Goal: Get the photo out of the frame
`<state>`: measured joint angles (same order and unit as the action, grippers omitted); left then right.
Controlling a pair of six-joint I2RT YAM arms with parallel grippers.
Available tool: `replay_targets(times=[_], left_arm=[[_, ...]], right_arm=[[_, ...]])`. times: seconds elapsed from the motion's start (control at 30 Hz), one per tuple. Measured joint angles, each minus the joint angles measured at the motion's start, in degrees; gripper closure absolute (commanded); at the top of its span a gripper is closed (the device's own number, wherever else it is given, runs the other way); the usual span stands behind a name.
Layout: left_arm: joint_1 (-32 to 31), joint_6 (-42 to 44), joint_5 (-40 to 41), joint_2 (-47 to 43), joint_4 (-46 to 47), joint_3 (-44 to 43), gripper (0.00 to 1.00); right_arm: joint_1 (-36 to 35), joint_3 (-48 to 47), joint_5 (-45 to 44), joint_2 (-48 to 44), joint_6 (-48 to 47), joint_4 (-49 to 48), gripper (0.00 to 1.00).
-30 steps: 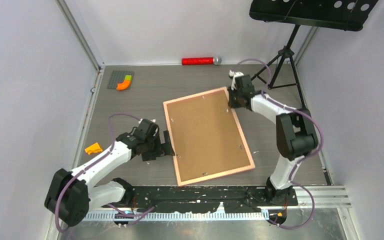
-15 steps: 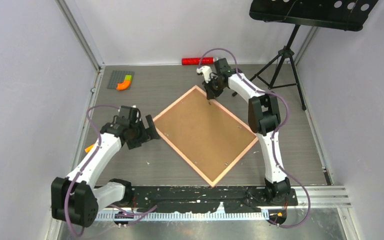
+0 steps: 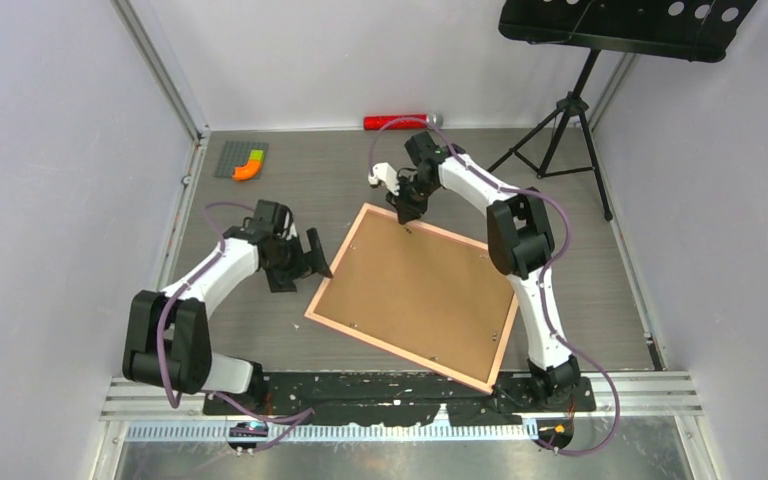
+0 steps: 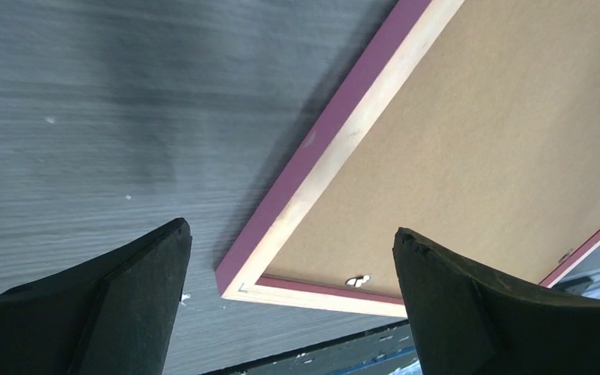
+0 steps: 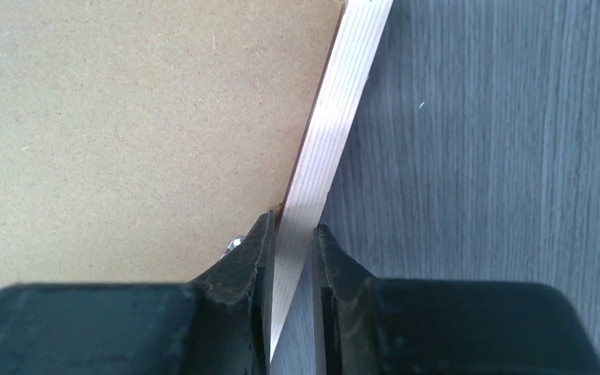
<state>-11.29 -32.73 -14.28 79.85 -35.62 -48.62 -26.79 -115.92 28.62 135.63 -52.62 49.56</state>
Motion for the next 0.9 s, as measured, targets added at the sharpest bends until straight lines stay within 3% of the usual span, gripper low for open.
replay_targets(times=[0.2,0.4,0.57,0.6,0.67,0.7,0.8,0.9], left_arm=[[-4.76,-0.11,0.31,2.14,1.64,3.50,0.33],[-5.49,-1.95,1.49,5.66,2.21,3.96,0.53],[-5.79,-1.57,3.34,6.25,0.87,3.17,0.85],[-5.95,-1.51,4.46,6.29,0.70,3.17,0.89],[-6.19,-0.85,4.87,6.03,0.57,3.15,0.95],[-6.36,-0.63,5.29,5.62,0.74,3.39,0.98],[-6.88,-0.79,6.34,3.23,2.54,5.33,1.00],[-6.95,-3.10,8.09,2.12,2.21,5.90,1.00]], right_arm=[[-0.59,5.79,-0.42,-3.61,-1.86,-2.40,0.81],[-3.76,5.42,0.33,-3.65,-4.04,-2.36,0.79],[-7.58,2.99,-0.39,-3.26,-4.24,-1.40,0.53],[-7.72,2.82,0.39,-3.21,-3.58,-1.49,0.48],[-8.15,2.67,2.05,-3.23,-1.77,-2.05,0.29],[-8.39,2.67,2.27,-3.26,-0.52,-2.91,0.26],[-8.81,5.60,1.73,-4.31,4.87,-9.49,0.12],[-8.83,11.67,-0.07,-7.48,11.28,-16.20,0.06]])
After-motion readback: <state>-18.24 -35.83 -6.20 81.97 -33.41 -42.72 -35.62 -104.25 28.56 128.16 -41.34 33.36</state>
